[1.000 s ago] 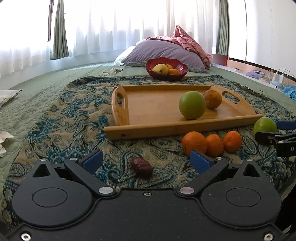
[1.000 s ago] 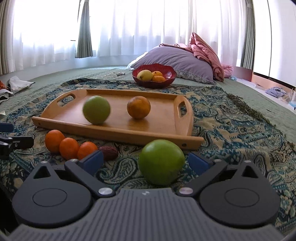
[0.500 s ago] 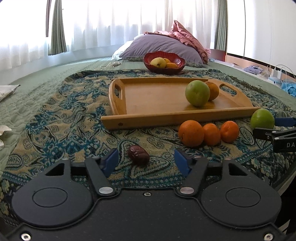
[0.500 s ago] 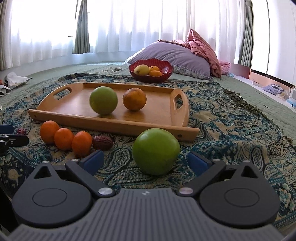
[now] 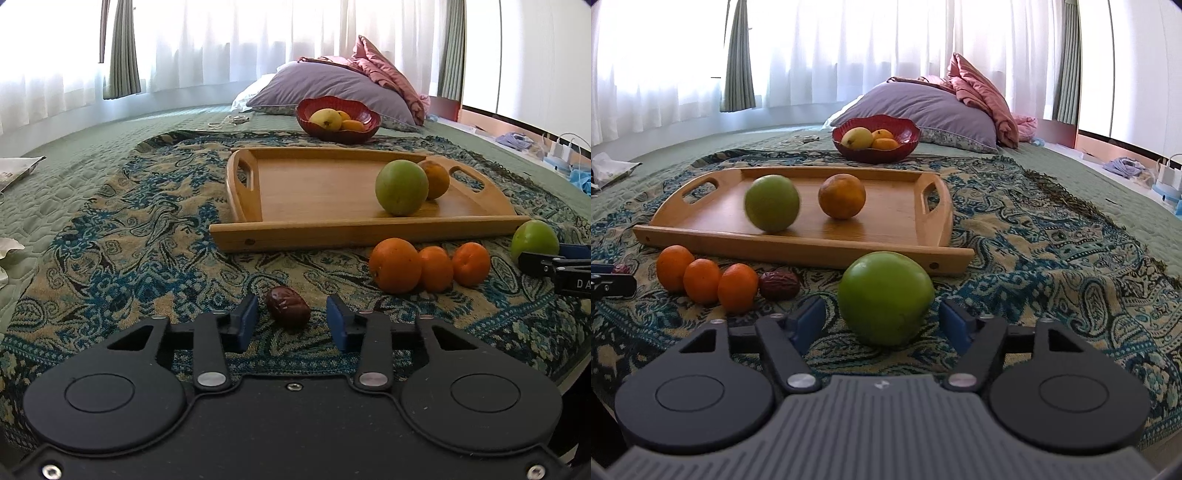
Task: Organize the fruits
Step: 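Move the left gripper to the red date while the right gripper moves to a small green apple, then close the left gripper on the red date while the right gripper closes on the green apple, then carry the date in the left gripper and the green apple in the right gripper over the tray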
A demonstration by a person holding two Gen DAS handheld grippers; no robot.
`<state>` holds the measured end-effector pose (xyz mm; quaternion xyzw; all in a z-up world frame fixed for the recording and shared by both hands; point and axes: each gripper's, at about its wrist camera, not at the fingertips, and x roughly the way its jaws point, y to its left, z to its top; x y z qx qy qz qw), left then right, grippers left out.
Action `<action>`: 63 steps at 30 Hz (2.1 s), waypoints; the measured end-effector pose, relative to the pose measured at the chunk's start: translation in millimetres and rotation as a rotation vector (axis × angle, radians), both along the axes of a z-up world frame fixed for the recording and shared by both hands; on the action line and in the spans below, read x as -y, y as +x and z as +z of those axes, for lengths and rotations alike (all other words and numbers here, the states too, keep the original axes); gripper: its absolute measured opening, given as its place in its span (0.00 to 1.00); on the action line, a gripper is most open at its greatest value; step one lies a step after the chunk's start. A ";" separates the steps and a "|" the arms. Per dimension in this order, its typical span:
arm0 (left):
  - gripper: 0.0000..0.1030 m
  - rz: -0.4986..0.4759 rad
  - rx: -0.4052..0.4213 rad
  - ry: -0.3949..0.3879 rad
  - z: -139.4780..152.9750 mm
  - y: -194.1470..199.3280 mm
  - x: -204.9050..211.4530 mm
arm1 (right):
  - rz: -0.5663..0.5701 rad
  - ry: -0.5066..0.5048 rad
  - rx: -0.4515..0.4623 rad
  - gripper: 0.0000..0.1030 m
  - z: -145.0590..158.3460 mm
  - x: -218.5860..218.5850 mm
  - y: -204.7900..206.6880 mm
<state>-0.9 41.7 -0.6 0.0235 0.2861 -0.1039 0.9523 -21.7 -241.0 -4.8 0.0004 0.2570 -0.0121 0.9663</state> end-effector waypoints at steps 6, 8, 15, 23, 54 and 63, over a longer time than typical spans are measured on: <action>0.28 0.006 0.001 0.000 -0.3 1.4 -0.4 | 0.004 -0.008 0.003 0.74 0.7 -0.6 1.2; 0.24 0.011 0.004 0.000 0.0 1.1 -0.3 | 0.002 -0.014 0.002 0.73 0.5 -1.2 2.3; 0.23 0.011 0.031 0.007 3.3 -1.5 0.7 | -0.005 -0.015 -0.004 0.66 -1.1 -1.1 6.2; 0.23 0.002 0.053 0.007 10.3 -1.2 6.2 | -0.004 -0.020 -0.006 0.66 -1.5 -2.0 8.2; 0.23 -0.033 0.091 -0.017 55.0 51.9 25.5 | -0.046 0.107 0.060 0.58 35.6 9.5 32.2; 0.23 -0.034 0.058 -0.028 61.0 98.1 30.8 | -0.032 0.108 0.011 0.58 56.6 23.3 88.0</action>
